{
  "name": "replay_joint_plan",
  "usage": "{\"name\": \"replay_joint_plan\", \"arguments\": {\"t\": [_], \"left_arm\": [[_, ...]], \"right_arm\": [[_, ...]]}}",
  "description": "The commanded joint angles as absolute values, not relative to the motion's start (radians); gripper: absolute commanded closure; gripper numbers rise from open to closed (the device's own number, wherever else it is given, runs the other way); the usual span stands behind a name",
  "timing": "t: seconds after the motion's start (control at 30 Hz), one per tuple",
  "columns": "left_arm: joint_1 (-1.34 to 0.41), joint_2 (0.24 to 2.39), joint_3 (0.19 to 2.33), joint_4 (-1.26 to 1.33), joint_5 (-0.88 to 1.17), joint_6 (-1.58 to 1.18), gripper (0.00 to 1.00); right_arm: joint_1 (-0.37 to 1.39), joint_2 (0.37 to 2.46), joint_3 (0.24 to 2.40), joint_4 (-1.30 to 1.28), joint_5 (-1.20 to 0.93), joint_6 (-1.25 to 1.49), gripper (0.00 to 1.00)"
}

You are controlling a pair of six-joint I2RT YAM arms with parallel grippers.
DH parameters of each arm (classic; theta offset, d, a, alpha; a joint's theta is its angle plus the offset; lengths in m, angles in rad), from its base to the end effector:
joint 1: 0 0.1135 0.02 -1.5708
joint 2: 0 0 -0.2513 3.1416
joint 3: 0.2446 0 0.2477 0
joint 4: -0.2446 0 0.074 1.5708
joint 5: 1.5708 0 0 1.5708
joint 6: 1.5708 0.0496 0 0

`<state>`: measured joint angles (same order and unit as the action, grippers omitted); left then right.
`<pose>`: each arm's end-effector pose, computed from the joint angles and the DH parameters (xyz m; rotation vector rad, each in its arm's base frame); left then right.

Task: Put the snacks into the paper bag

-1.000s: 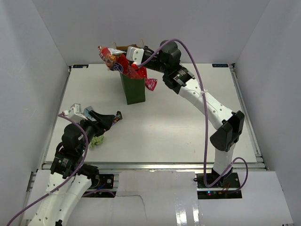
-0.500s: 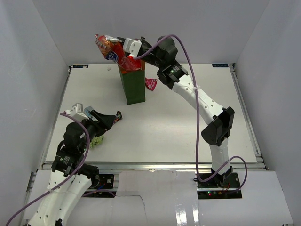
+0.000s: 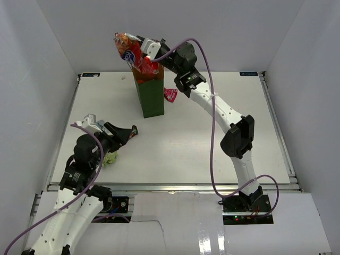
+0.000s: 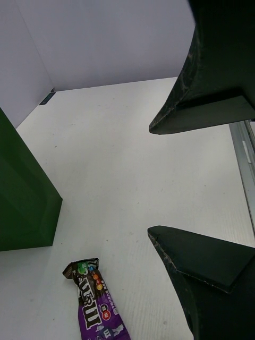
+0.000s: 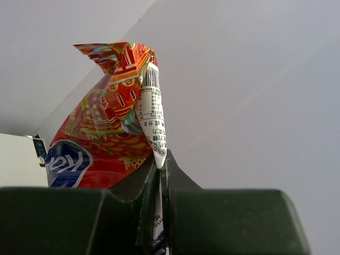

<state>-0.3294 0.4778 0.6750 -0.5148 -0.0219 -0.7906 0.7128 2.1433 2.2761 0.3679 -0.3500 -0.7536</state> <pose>0.1311 -0.0437 0.2964 -0.4625 1.9022 -0.7346 0.3612 0.3347 0.4739 -0.9427 0.5750 0.1506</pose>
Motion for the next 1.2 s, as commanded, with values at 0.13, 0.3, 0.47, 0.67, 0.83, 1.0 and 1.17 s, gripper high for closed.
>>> {"name": "replay_joint_plan", "arguments": {"t": [0.13, 0.3, 0.47, 0.67, 0.83, 1.0, 1.17], "left_arm": [[-0.330, 0.500, 0.687, -0.482, -0.002, -0.787, 0.20], [-0.330, 0.525, 0.684, -0.471, -0.002, -0.781, 0.20], [-0.330, 0.514, 0.663, -0.465, -0.002, -0.792, 0.20], [-0.330, 0.508, 0.653, -0.462, 0.031, -0.793, 0.20], [-0.331, 0.503, 0.641, -0.456, 0.029, -0.795, 0.20], [-0.330, 0.502, 0.630, -0.445, 0.032, -0.790, 0.19], [-0.330, 0.523, 0.634, -0.437, 0.038, -0.773, 0.19]], "right_arm": [[0.660, 2.115, 2.324, 0.701, -0.229, -0.661, 0.92], [0.660, 2.131, 2.312, 0.738, -0.187, -0.603, 0.92], [0.655, 2.134, 2.263, 0.750, -0.141, -0.539, 0.92], [0.657, 2.141, 2.209, 0.750, -0.146, -0.494, 0.92], [0.658, 2.140, 2.160, 0.749, -0.135, -0.471, 0.92], [0.658, 2.137, 2.120, 0.749, -0.147, -0.469, 0.80], [0.658, 2.131, 2.097, 0.741, -0.147, -0.469, 0.68]]}}
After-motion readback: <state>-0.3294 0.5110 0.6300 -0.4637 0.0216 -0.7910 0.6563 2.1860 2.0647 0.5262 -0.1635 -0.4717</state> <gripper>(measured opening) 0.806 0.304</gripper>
